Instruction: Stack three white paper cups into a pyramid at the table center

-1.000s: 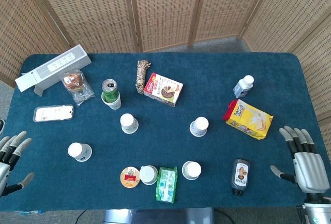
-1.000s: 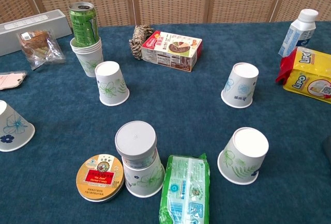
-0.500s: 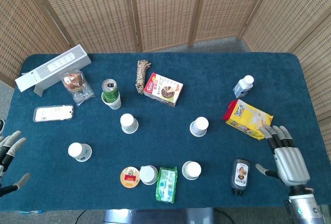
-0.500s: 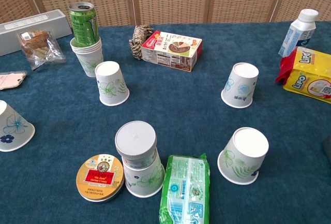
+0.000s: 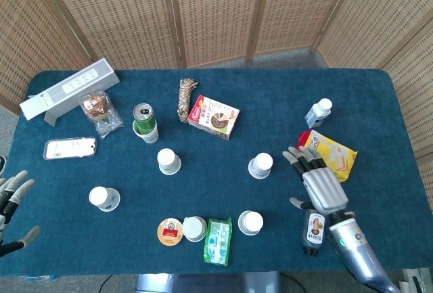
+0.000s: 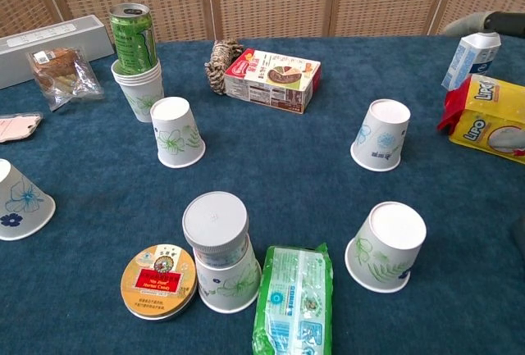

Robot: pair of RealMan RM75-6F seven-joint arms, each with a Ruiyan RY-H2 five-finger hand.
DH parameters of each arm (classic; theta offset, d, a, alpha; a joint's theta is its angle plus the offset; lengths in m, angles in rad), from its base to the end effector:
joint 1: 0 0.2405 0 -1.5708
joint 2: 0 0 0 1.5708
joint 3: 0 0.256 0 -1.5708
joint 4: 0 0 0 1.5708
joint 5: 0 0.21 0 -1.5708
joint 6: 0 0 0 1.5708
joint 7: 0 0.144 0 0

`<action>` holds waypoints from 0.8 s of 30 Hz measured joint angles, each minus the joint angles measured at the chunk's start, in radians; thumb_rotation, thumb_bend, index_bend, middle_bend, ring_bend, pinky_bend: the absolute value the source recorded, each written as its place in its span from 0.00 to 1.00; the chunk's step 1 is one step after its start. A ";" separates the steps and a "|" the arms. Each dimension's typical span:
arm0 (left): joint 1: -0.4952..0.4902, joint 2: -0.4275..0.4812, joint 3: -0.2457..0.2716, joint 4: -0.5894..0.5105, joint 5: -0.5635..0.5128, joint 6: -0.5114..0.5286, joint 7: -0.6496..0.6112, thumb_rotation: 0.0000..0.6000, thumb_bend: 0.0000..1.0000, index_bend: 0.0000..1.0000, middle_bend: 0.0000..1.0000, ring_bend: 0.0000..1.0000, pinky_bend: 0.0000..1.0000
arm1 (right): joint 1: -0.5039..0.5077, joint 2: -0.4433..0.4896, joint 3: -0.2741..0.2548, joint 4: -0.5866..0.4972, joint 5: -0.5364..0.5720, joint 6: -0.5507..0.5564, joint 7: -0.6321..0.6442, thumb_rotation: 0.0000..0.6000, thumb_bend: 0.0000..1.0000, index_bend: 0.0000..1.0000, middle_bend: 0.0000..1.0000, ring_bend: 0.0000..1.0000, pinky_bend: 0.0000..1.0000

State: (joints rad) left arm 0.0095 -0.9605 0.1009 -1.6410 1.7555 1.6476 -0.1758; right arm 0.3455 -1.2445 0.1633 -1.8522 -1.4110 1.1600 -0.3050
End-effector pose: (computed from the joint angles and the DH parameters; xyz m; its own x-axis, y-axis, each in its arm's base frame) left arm -0.2982 0.1178 0.1922 0.3445 0.0587 0.9369 0.9297 -0.1599 -0.3318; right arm -0.1937 -0.2518 0.0796 0.3675 -0.1557 0.9169 -0.9041 -0.2908 0.3130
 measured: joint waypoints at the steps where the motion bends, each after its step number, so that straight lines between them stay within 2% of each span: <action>1: 0.000 0.001 -0.001 0.000 -0.001 0.002 -0.004 1.00 0.31 0.00 0.00 0.00 0.00 | 0.008 -0.011 0.007 0.005 0.021 -0.011 -0.002 1.00 0.17 0.05 0.00 0.00 0.00; 5: -0.001 0.002 -0.004 0.003 -0.010 -0.005 -0.011 1.00 0.31 0.00 0.00 0.00 0.00 | 0.066 -0.083 0.031 0.048 0.114 -0.068 -0.028 1.00 0.17 0.04 0.01 0.00 0.00; 12: -0.005 0.002 -0.007 0.007 -0.023 -0.017 -0.018 1.00 0.31 0.00 0.00 0.00 0.00 | 0.145 -0.194 0.043 0.136 0.223 -0.130 -0.088 1.00 0.17 0.02 0.07 0.01 0.00; 17: -0.008 0.003 -0.011 0.010 -0.035 -0.026 -0.029 1.00 0.31 0.00 0.00 0.00 0.00 | 0.193 -0.253 0.056 0.198 0.272 -0.136 -0.132 1.00 0.18 0.03 0.11 0.07 0.01; 24: -0.011 0.001 -0.012 0.011 -0.038 -0.036 -0.031 1.00 0.31 0.00 0.00 0.00 0.00 | 0.229 -0.296 0.069 0.254 0.312 -0.125 -0.159 1.00 0.20 0.09 0.20 0.17 0.08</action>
State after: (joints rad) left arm -0.0020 -0.9594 0.0892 -1.6295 1.7177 1.6117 -0.2063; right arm 0.5745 -1.5400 0.2319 -1.5987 -1.0986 1.0346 -0.4640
